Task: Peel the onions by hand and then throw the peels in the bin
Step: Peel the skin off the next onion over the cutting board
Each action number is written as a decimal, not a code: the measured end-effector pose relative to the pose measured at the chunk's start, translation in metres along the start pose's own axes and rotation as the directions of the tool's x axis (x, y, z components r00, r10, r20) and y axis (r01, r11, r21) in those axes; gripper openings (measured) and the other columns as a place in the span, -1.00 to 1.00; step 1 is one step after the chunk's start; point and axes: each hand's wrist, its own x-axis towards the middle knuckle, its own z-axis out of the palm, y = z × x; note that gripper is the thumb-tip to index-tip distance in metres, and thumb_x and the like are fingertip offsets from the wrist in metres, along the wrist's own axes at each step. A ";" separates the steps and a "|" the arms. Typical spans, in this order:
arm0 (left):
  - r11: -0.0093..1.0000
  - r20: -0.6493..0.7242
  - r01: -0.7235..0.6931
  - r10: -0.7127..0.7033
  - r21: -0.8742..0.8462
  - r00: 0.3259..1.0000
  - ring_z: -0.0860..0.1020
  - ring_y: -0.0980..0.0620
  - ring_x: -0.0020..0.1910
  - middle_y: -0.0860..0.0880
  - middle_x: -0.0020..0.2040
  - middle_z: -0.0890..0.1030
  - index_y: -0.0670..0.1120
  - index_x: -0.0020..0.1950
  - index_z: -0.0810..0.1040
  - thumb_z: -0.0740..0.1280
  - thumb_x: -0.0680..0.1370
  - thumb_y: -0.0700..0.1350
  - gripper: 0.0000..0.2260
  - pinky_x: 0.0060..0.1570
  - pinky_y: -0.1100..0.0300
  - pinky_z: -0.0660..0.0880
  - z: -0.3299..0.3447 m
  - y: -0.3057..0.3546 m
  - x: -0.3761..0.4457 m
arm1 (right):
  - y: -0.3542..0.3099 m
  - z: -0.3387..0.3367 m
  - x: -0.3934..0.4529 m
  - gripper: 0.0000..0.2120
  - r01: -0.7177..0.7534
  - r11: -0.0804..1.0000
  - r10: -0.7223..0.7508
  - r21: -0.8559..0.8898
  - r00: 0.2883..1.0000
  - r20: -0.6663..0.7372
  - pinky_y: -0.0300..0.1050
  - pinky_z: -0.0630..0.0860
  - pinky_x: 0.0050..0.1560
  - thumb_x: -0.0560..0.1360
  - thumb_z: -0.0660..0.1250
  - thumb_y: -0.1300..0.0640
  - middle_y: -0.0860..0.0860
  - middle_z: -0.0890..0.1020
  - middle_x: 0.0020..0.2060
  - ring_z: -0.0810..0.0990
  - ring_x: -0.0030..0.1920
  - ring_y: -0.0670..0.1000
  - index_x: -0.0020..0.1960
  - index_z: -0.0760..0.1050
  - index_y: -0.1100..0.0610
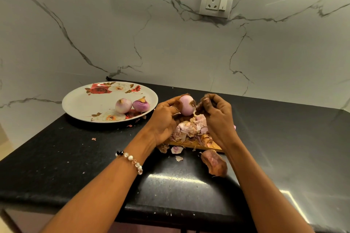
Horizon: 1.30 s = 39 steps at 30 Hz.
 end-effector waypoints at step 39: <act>0.891 -0.075 -0.227 0.277 0.392 0.958 0.65 -0.08 0.02 -0.16 0.10 0.59 0.02 0.48 0.26 0.56 0.18 0.16 -0.06 -0.17 0.09 0.62 -0.027 0.021 -0.029 | -0.029 0.016 0.000 -0.38 0.317 0.878 -0.152 -0.360 0.895 0.419 -0.04 0.63 0.07 0.23 0.54 0.00 0.04 0.65 0.10 0.65 0.08 -0.01 0.26 0.53 0.10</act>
